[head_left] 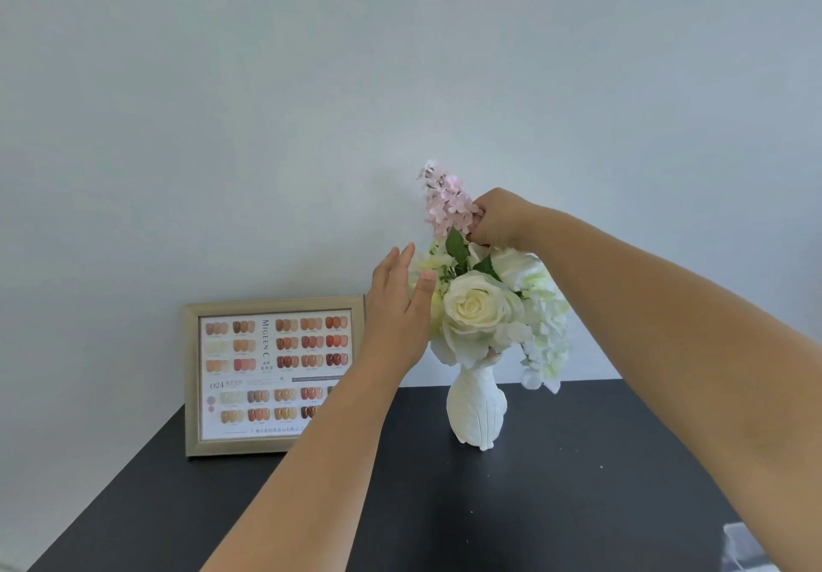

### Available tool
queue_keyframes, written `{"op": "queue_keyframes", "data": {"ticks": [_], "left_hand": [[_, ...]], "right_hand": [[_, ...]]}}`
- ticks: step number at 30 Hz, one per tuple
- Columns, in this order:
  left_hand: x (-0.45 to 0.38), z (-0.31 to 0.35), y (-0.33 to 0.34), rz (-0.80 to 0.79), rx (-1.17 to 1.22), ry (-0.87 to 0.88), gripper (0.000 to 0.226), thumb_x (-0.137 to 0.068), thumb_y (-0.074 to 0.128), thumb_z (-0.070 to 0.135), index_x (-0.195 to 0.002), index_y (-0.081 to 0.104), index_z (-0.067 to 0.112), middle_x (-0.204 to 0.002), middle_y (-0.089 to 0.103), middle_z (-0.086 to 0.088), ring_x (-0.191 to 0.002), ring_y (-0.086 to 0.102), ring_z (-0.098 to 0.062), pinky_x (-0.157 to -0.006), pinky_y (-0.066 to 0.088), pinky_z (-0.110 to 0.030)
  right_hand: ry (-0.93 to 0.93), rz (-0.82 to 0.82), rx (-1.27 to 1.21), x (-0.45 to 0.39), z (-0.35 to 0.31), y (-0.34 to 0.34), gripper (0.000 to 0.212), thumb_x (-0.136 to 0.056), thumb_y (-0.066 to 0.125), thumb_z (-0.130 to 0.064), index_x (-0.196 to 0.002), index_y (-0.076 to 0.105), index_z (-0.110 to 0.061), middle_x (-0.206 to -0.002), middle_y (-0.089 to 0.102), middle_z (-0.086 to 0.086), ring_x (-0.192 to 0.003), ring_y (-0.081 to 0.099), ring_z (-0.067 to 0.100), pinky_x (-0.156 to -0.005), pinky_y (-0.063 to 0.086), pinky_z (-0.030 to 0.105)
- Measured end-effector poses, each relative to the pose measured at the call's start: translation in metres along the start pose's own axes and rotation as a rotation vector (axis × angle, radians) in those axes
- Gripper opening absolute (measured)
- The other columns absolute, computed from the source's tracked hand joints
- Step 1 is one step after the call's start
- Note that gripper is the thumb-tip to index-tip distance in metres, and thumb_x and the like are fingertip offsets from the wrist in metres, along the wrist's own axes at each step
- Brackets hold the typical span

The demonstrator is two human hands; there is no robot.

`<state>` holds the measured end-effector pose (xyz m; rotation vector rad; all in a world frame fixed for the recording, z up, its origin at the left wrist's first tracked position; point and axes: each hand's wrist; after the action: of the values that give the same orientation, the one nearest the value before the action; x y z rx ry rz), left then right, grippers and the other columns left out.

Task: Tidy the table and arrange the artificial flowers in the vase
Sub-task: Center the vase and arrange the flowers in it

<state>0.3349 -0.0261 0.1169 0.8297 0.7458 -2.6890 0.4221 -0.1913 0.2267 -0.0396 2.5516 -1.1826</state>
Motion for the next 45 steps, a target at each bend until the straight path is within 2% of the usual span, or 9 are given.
{"op": "queue_keyframes", "data": {"ticks": [19,21,24,28,31,34,37,41,45], "left_hand": [[0.005,0.001,-0.005,0.025,-0.044,-0.057,0.053,-0.102,0.037,0.041,-0.152,0.024,0.031,-0.16,0.018,0.001,-0.146,0.017,-0.017,-0.118,0.018,-0.042],[0.007,-0.002,-0.008,0.053,-0.012,-0.058,0.056,-0.101,0.038,0.041,-0.153,0.022,0.029,-0.16,0.018,0.0,-0.146,0.016,-0.016,-0.117,0.016,-0.038],[0.019,-0.005,-0.008,0.095,0.061,-0.057,0.059,-0.1,0.04,0.043,-0.153,0.019,0.027,-0.159,0.019,0.001,-0.145,0.016,-0.015,-0.117,0.017,-0.039],[0.037,-0.003,0.003,0.11,0.068,-0.065,0.067,-0.095,0.037,0.052,-0.154,0.013,0.03,-0.161,0.013,0.005,-0.147,0.012,-0.013,-0.118,0.018,-0.046],[0.042,0.007,0.011,0.129,0.066,-0.04,0.071,-0.092,0.037,0.059,-0.153,0.016,0.031,-0.163,0.009,0.0,-0.148,0.006,-0.015,-0.118,0.013,-0.05],[0.046,0.015,0.014,0.137,-0.135,0.123,0.069,-0.088,0.033,0.067,-0.15,0.027,0.038,-0.163,0.008,-0.002,-0.149,0.003,-0.024,-0.117,0.01,-0.054],[0.046,0.016,0.018,0.041,-0.449,0.343,0.059,-0.086,0.046,0.06,-0.143,0.035,0.046,-0.163,0.008,0.006,-0.149,-0.005,-0.027,-0.115,0.003,-0.057],[0.043,0.012,0.019,-0.095,-0.592,0.366,0.047,-0.079,0.058,0.049,-0.125,0.05,0.046,-0.16,0.015,0.011,-0.148,-0.005,-0.028,-0.113,0.006,-0.065],[0.038,0.008,0.012,-0.037,-0.592,0.388,0.023,-0.076,0.075,0.029,-0.097,0.066,0.028,-0.141,0.047,-0.001,-0.132,0.037,-0.037,-0.099,0.035,-0.06]], "right_hand": [[0.049,-0.022,0.235,0.007,-0.002,-0.011,0.021,-0.077,0.059,-0.011,-0.065,0.043,-0.011,-0.066,0.042,0.004,-0.06,0.039,0.022,-0.051,0.033,0.026],[0.026,0.01,0.16,0.01,0.004,-0.021,0.015,-0.078,0.069,-0.021,-0.087,0.062,-0.012,-0.089,0.056,0.002,-0.079,0.054,0.025,-0.064,0.043,0.028],[0.034,0.165,-0.094,0.028,0.022,-0.036,0.051,-0.079,0.072,-0.038,-0.127,0.059,-0.025,-0.122,0.056,-0.002,-0.105,0.055,0.02,-0.084,0.042,0.031],[0.037,0.288,-0.504,0.079,0.064,-0.021,0.042,-0.087,0.055,-0.047,-0.129,0.054,-0.041,-0.127,0.055,-0.008,-0.105,0.054,0.009,-0.075,0.037,0.024],[-0.033,0.369,-0.609,0.123,0.096,0.012,0.037,-0.089,0.054,-0.049,-0.125,0.05,-0.051,-0.138,0.044,-0.011,-0.123,0.044,0.01,-0.095,0.041,0.033],[-0.224,0.552,-0.441,0.158,0.108,0.041,0.045,-0.077,0.065,-0.054,-0.116,0.042,-0.061,-0.136,0.043,-0.01,-0.123,0.043,0.007,-0.103,0.038,0.036],[-0.391,0.473,-0.161,0.174,0.103,0.062,0.072,-0.062,0.078,-0.058,-0.125,0.042,-0.049,-0.141,0.038,-0.008,-0.127,0.038,0.012,-0.101,0.033,0.022],[-0.359,0.514,0.001,0.164,0.101,0.074,0.066,-0.067,0.082,-0.037,-0.124,0.05,-0.029,-0.129,0.044,-0.007,-0.109,0.053,0.017,-0.083,0.047,0.03],[-0.278,0.579,-0.022,0.151,0.092,0.063,0.03,-0.076,0.078,-0.018,-0.102,0.064,-0.017,-0.091,0.057,-0.004,-0.065,0.058,0.021,-0.058,0.046,0.029]]}}
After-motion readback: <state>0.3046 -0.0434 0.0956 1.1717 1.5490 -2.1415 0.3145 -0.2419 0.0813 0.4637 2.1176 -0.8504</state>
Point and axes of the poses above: each hand's wrist, its own x-axis away from the middle knuckle, its own y-axis out of the palm, z = x × y
